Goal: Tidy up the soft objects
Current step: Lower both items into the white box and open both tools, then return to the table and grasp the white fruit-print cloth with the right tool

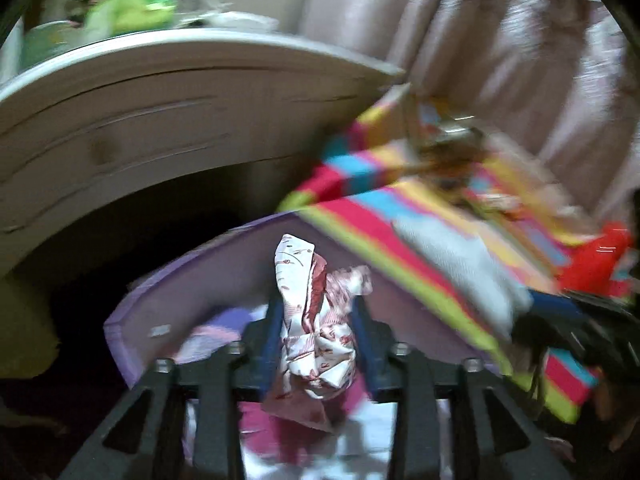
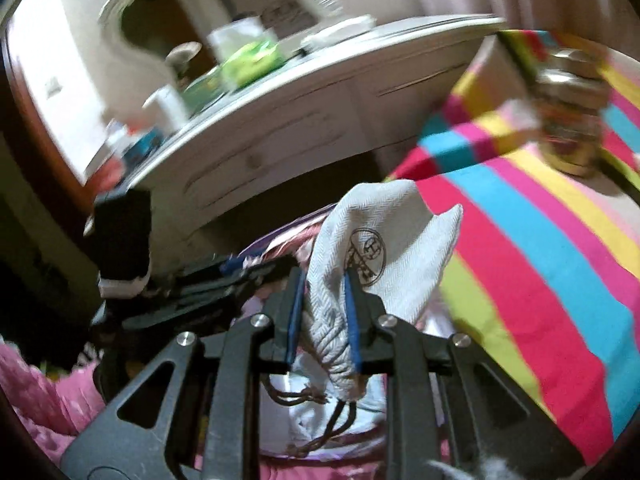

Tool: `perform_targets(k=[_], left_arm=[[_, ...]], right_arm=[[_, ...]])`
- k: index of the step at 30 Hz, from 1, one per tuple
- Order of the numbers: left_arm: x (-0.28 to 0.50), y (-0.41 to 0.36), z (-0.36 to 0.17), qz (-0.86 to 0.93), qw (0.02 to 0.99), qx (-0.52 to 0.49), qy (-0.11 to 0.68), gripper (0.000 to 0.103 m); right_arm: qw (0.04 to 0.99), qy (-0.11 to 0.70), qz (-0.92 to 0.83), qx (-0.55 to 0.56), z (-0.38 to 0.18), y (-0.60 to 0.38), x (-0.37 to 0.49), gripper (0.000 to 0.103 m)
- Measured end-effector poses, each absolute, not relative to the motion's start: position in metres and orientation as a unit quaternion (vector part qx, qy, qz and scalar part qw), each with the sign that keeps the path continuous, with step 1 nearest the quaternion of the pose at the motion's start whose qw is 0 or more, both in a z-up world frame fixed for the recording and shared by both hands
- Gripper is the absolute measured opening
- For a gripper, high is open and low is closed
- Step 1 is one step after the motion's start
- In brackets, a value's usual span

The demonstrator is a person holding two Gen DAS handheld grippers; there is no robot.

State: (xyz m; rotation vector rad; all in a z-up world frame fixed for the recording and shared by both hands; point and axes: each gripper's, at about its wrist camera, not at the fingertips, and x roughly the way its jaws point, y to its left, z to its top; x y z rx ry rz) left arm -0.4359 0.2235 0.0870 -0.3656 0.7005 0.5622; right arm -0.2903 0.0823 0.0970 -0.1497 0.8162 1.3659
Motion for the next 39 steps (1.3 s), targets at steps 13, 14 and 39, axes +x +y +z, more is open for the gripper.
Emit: perform_targets(k=[13,14,39], left_arm=[[-0.372,0.195,0.054,0.296,0.84,-0.093,0.445,0.086],[-0.367,0.19,0.055,0.287,0.843,-0.088,0.446,0.086],[-0.126,0.066,0.051,0.068,0.91,-0.031,0.409,0.086]], right_arm=[[0.721,0.443,0.532,-0.01,0.049,0.05,-0.238,0.071],[0.726,0.444,0.525,-0.006,0.048,0.045,-0.233,0.071],[0.873,0.4,0.28,0.011,0.023,-0.106,-0.038,0.078]])
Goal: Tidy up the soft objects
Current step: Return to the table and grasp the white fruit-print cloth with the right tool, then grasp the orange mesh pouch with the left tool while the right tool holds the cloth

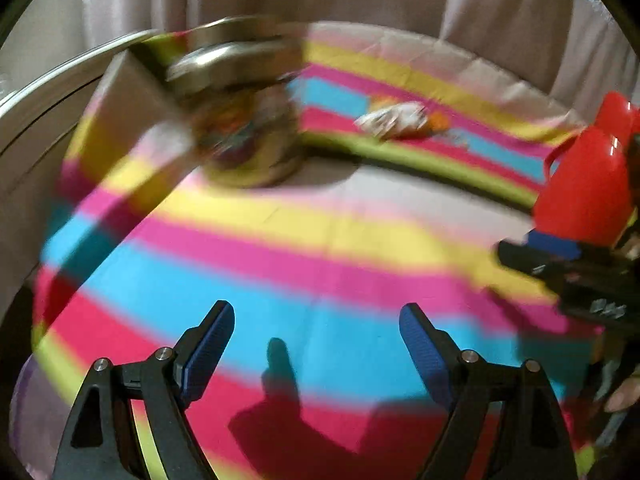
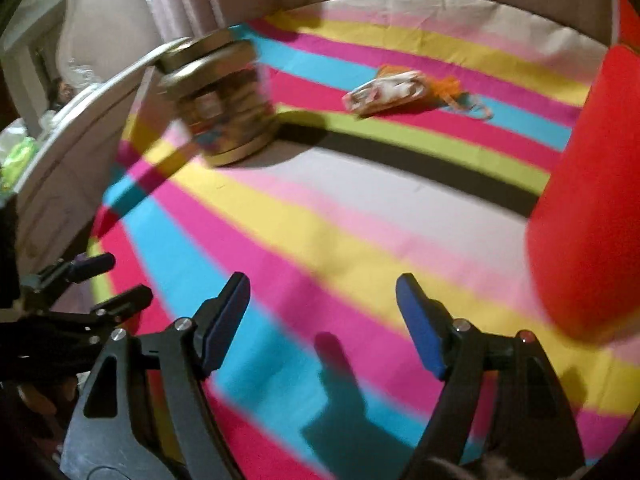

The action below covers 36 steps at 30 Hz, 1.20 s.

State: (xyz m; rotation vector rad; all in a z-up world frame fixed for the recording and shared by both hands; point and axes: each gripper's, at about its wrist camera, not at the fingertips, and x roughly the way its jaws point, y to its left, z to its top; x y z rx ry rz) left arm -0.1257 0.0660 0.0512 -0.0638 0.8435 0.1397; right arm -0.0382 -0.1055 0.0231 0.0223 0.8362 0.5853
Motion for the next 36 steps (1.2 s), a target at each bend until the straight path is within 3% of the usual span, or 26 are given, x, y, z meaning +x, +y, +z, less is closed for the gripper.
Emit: perform_targets(k=[5,9,14,20,25,26,27,28,30,36], left_arm=[[-0.053,0.049,0.043,0.025,0.921,-0.047,0.386,0.086],[-0.03,0.045,0.016,0.006,0.911,-0.051,0.41,0.086],[-0.031,0.072,0.013,-0.043,0.907,-0.155,0.389,0.088],[-0.029,0.071,0.012,-0.027,0.909,-0.154,0.387,0.088],[-0.028,0.073,0.011,-0.034,0.908,-0.168,0.381,0.088],[-0.028,0.073,0.011,-0.034,0.908,-0.169,0.381,0.088],[-0.028,0.072,0.011,-0.034,0.909,-0.169,0.381,0.088],[-0.028,0.072,0.011,-0.034,0.909,-0.169,0.381,0.088],[-0.031,0.073,0.012,-0.035,0.909,-0.168,0.38,0.088],[-0.041,0.077,0.014,-0.037,0.909,-0.167,0.381,0.088]], right_arm=[[0.879,0.402,0.243,0.083,0.029,-0.113,0.04,0.078],[0.872,0.409,0.22,0.155,0.039,-0.109,0.097,0.078],[0.866,0.417,0.224,0.164,0.037,-0.074,0.147,0.078],[0.844,0.469,0.158,0.206,0.009,-0.04,0.203,0.078],[0.854,0.489,0.108,0.138,0.009,-0.019,0.22,0.08],[0.85,0.493,0.132,0.132,0.01,-0.018,0.215,0.075],[0.847,0.488,0.158,0.136,0.012,-0.02,0.209,0.045],[0.852,0.478,0.175,0.122,0.016,-0.024,0.197,0.037],[0.865,0.45,0.204,0.087,0.024,-0.038,0.164,0.031],[0.86,0.433,0.269,-0.003,0.029,-0.095,0.042,0.031]])
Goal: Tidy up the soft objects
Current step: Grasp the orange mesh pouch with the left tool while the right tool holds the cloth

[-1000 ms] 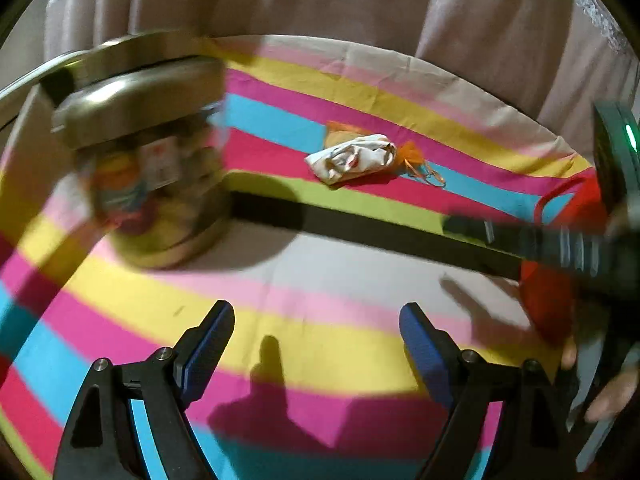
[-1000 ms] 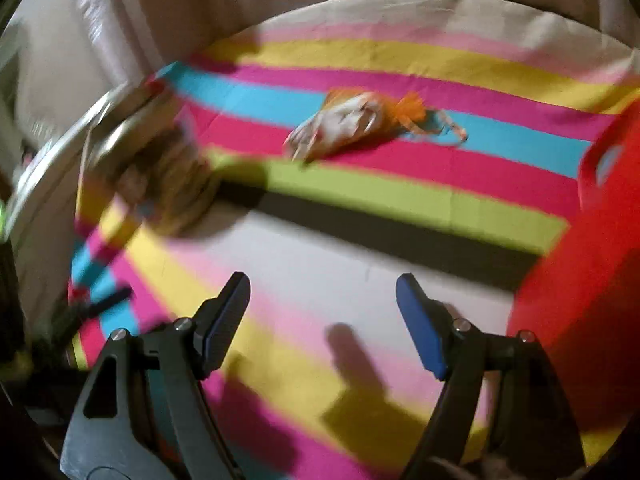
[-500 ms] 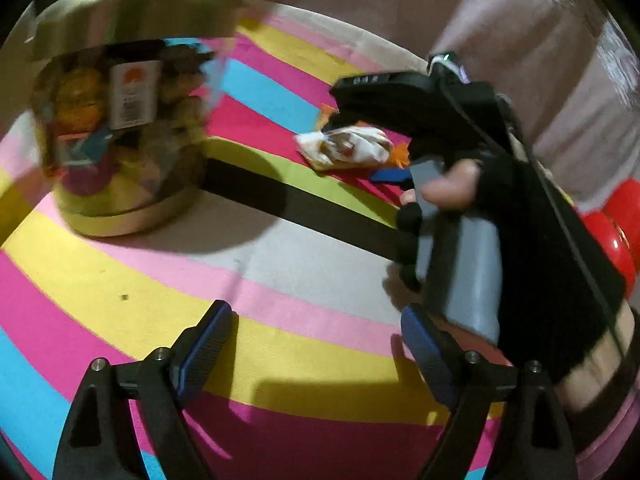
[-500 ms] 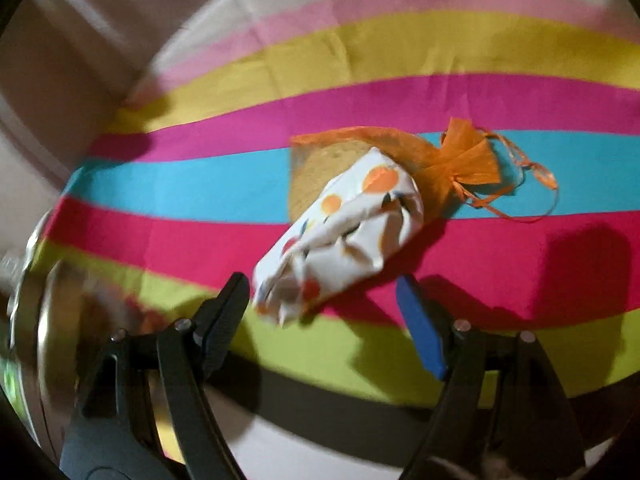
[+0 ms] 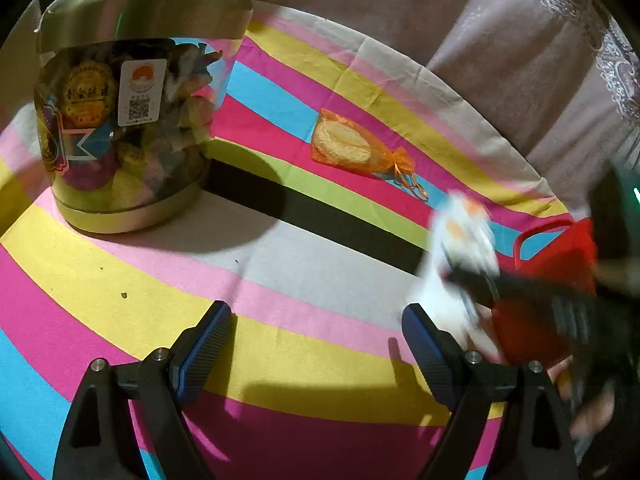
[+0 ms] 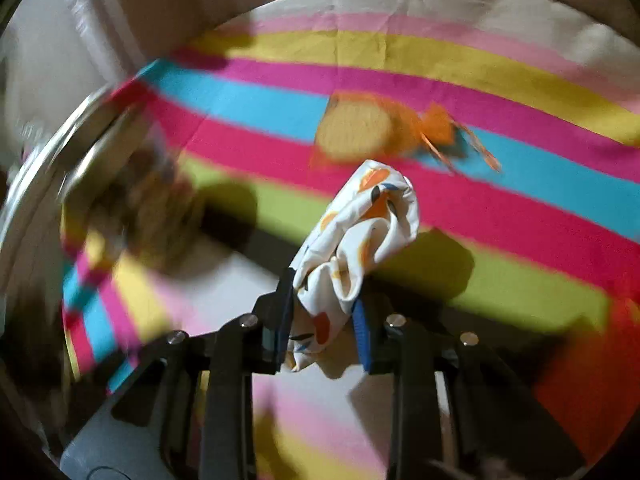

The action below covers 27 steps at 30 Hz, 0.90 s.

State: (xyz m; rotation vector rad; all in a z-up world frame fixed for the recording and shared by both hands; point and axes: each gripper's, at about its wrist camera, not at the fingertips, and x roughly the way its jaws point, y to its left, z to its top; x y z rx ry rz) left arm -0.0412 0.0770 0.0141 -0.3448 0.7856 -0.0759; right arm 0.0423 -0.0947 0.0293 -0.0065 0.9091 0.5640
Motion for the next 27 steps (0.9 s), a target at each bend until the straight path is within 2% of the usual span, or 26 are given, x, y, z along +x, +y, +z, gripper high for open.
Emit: perform_targets(k=[2,5,8,10,12,14,15,16,23,27], left_arm=[[-0.041,0.078,0.016,-0.037,0.909,-0.167,0.381,0.088],[-0.042,0.078,0.016,-0.036,0.908,-0.167,0.382,0.088],[-0.042,0.077,0.017,-0.036,0.908,-0.166,0.383,0.088],[-0.042,0.077,0.017,-0.036,0.908,-0.165,0.385,0.089],[-0.04,0.075,0.017,-0.04,0.907,-0.161,0.388,0.092],[-0.038,0.073,0.017,-0.047,0.906,-0.156,0.392,0.098],[-0.037,0.072,0.017,-0.053,0.904,-0.152,0.395,0.1],[-0.035,0.071,0.017,-0.059,0.903,-0.149,0.398,0.103],[0.007,0.039,0.017,0.006,0.89,-0.055,0.452,0.103],[0.068,-0.003,0.031,-0.019,0.901,0.04,0.432,0.103]], right_arm=[[0.864,0.433,0.254,-0.048,0.023,-0.106,0.024,0.035],[0.867,0.434,0.24,-0.051,0.014,-0.118,0.018,0.041],[0.864,0.447,0.229,-0.025,0.001,-0.113,0.034,0.061],[0.869,0.442,0.223,-0.016,-0.006,-0.109,0.038,0.07],[0.879,0.422,0.219,-0.024,-0.011,-0.104,0.036,0.071],[0.889,0.407,0.204,-0.039,-0.013,-0.101,0.035,0.059],[0.889,0.407,0.208,-0.027,-0.014,-0.103,0.035,0.045],[0.889,0.406,0.21,-0.022,-0.015,-0.107,0.034,0.043],[0.887,0.408,0.213,-0.041,-0.013,-0.125,-0.006,0.04],[0.889,0.394,0.221,-0.076,-0.015,-0.117,-0.023,0.041]])
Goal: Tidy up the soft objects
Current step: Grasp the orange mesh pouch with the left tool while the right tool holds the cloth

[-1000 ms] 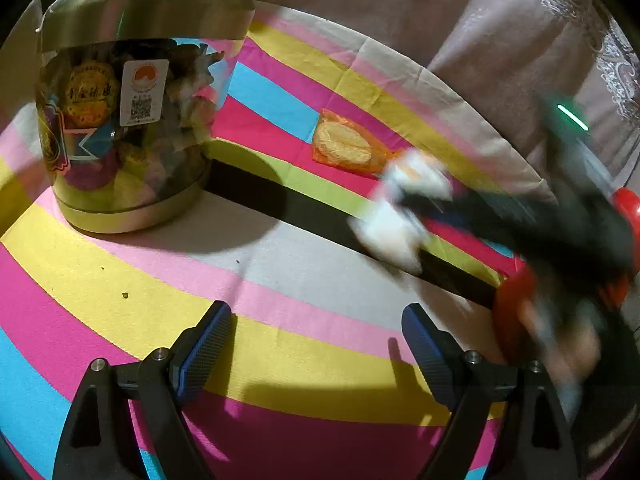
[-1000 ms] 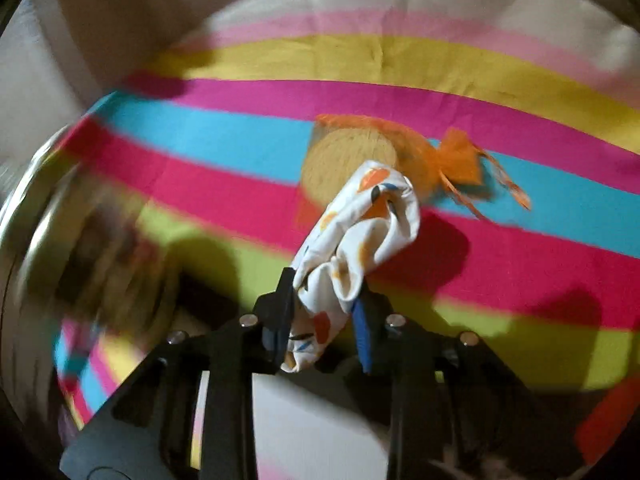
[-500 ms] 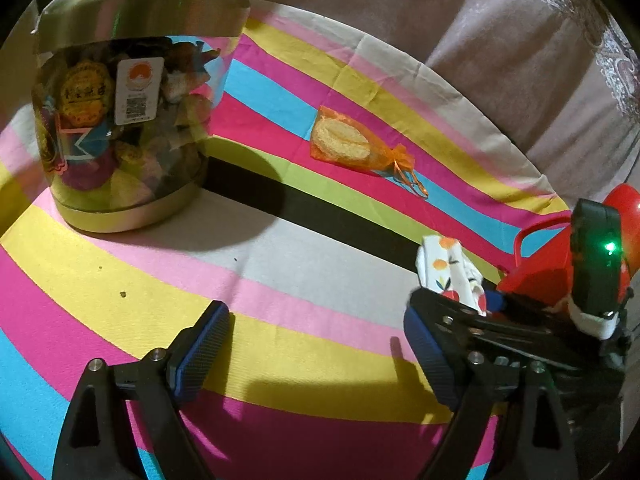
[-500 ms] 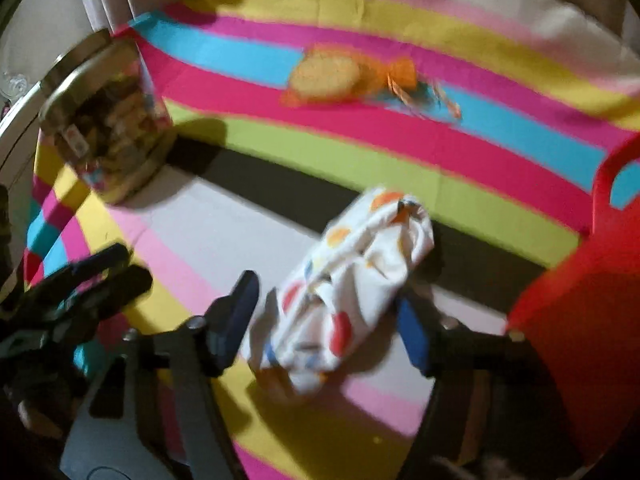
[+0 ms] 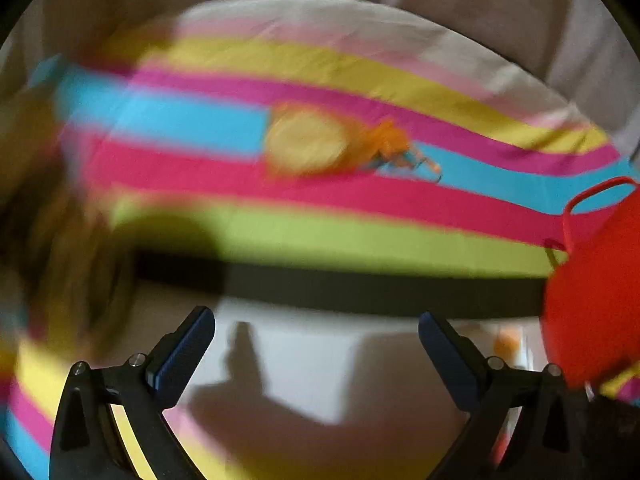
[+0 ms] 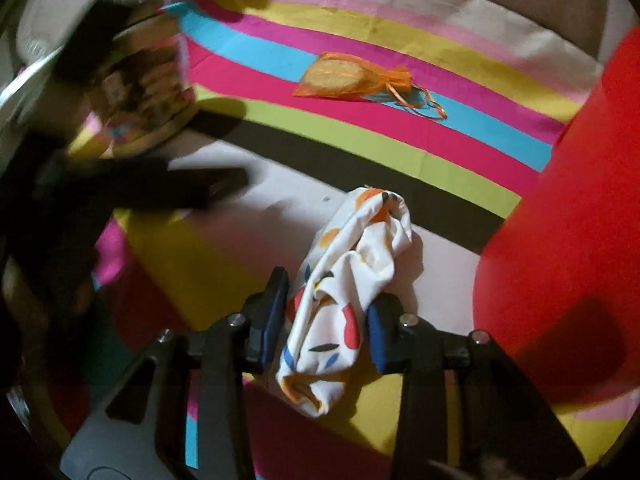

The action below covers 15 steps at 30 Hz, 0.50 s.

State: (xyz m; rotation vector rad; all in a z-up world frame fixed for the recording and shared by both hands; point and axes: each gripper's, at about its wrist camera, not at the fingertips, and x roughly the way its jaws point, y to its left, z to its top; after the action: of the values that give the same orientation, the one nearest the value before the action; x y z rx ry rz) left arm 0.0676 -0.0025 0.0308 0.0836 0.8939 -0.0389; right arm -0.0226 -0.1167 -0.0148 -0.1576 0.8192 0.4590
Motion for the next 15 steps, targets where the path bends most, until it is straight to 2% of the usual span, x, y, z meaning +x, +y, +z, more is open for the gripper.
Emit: perform_targets(k=[4,7,9,11,12,13,14,15], left_arm=[[0.143,-0.044,0.038,-0.034,0.893,0.189,0.408,0.102],[0.186,-0.065,0.035,-0.083,0.876,0.238,0.412,0.101],[0.205,-0.078,0.025,-0.105,0.857,0.282,0.418,0.097],[0.22,-0.09,0.011,-0.132,0.831,0.332,0.427,0.08],[0.222,-0.09,0.014,-0.149,0.835,0.326,0.418,0.07],[0.227,-0.089,0.014,-0.159,0.83,0.317,0.431,0.025],[0.233,-0.086,0.011,-0.156,0.823,0.3,0.456,0.011],[0.232,-0.083,0.014,-0.152,0.831,0.283,0.453,0.011]], right_arm=[[0.889,0.394,0.221,-0.074,-0.015,-0.116,-0.019,0.041],[0.89,0.393,0.216,-0.08,-0.015,-0.113,-0.018,0.041],[0.89,0.393,0.217,-0.077,-0.014,-0.114,-0.017,0.041],[0.89,0.393,0.216,-0.077,-0.014,-0.113,-0.017,0.041],[0.891,0.393,0.215,-0.076,-0.014,-0.114,-0.02,0.042],[0.891,0.393,0.216,-0.073,-0.014,-0.114,-0.019,0.042],[0.89,0.394,0.217,-0.07,-0.014,-0.115,-0.019,0.042],[0.89,0.394,0.218,-0.068,-0.014,-0.116,-0.019,0.042]])
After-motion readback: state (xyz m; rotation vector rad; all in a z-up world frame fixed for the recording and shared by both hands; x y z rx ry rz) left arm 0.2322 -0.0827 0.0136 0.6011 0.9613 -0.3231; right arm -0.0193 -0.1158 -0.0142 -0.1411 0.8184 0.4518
